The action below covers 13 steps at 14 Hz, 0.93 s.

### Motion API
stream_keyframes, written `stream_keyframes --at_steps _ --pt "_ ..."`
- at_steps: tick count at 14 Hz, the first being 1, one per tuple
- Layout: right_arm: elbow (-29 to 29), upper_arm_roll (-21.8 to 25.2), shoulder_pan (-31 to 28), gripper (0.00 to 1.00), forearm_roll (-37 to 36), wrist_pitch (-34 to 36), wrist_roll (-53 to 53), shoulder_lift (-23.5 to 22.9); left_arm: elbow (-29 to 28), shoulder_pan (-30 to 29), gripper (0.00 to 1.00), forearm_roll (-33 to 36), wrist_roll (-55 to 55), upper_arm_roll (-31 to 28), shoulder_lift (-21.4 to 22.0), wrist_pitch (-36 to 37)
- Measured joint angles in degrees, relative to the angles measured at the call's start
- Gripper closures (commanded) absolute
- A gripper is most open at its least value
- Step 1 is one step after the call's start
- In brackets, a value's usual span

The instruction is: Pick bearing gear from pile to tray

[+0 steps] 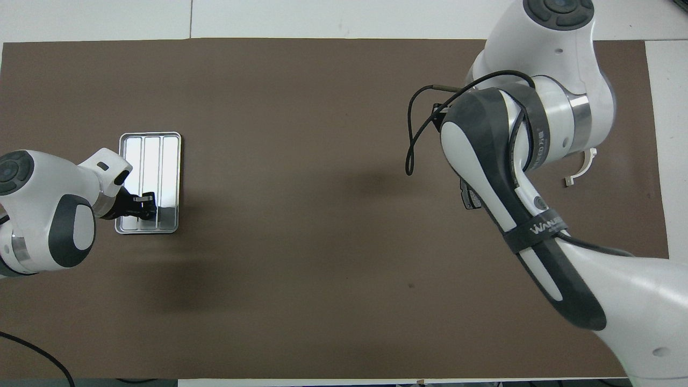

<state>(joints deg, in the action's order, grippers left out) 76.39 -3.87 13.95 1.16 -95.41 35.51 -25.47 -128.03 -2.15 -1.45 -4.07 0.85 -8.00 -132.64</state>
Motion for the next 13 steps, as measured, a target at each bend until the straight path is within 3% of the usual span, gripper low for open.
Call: stream_keyframes --at_steps 1,3,5,6,7,13 --pt "0.00 -0.08 2.04 1.00 0.77 0.36 4.22 0.51 -0.13 0.00 0.85 0.00 -0.01 0.00 0.00 -0.52" --pt "0.01 -0.16 6.38 1.00 1.24 0.53 12.51 1.13 -0.31 0.00 0.59 0.00 -0.01 0.00 0.00 -0.69" --pt "0.01 -0.17 10.79 1.00 1.42 0.29 20.97 1.32 -0.39 0.00 0.48 0.00 -0.02 0.00 0.00 -0.73" --pt "0.01 -0.22 12.73 1.00 1.99 -0.21 24.79 1.34 -0.40 0.00 0.30 0.00 -0.02 0.00 0.00 -0.73" --pt "0.00 -0.34 14.29 1.00 2.97 -0.89 28.12 1.37 -0.41 0.00 0.03 0.00 -0.02 0.00 0.00 -0.73" --pt "1.92 -0.66 20.31 1.00 3.70 -7.89 37.67 0.88 0.59 0.00 0.00 0.00 -0.11 0.01 0.14 -0.49"
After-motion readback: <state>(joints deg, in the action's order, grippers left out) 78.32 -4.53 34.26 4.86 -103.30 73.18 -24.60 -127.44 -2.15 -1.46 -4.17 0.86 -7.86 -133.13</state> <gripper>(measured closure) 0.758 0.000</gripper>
